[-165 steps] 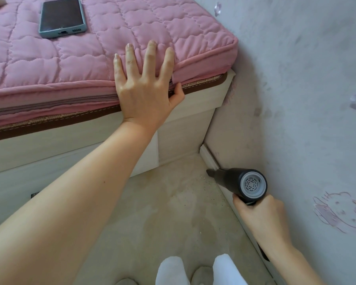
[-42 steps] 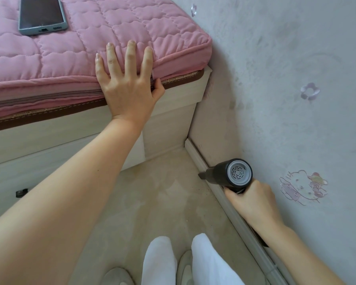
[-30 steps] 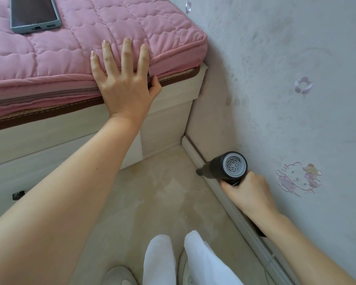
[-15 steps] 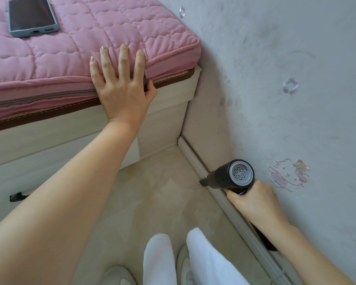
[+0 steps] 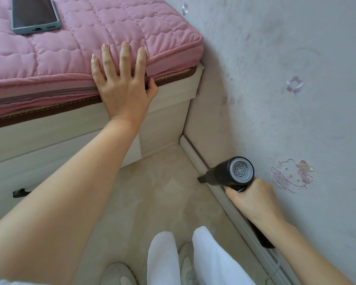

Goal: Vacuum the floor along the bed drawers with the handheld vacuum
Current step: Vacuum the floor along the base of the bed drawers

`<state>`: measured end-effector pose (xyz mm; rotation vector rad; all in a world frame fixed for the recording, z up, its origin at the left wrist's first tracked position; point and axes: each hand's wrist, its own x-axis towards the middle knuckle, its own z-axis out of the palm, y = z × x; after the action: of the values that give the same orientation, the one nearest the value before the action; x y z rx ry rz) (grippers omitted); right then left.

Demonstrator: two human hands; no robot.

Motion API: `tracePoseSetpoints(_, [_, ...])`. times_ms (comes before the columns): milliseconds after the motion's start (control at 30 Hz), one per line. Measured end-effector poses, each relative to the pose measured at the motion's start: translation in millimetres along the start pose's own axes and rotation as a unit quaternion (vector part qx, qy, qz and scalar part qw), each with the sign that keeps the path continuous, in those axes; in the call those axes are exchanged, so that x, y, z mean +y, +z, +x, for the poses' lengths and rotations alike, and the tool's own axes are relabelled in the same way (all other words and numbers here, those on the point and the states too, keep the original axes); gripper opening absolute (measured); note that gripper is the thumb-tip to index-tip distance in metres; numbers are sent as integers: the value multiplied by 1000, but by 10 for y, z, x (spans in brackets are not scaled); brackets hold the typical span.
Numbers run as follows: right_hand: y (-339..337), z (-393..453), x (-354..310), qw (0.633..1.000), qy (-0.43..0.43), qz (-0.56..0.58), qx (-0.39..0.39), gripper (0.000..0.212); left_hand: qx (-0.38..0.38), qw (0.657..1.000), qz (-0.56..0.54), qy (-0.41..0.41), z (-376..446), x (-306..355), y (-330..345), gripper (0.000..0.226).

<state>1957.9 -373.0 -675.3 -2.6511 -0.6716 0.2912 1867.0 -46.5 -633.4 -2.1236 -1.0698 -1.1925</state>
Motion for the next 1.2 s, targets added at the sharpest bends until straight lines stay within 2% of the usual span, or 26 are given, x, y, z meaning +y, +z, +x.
tracePoseSetpoints(333, [-100, -88, -77, 998, 0, -48, -43, 25, 4, 1000, -5, -1, 3, -5, -8, 47])
tracePoseSetpoints(633, [-27, -89, -64, 999, 22, 11, -25, 24, 5, 1000, -4, 3, -3, -13, -5, 47])
tracePoseSetpoints(800, [68, -23, -76, 1000, 9, 7, -19, 26, 4, 1000, -3, 5, -4, -16, 5, 47])
tracePoseSetpoints(1200, [-28, -125, -128, 998, -17, -14, -66, 26, -4, 1000, -1, 0, 6, -4, -16, 46])
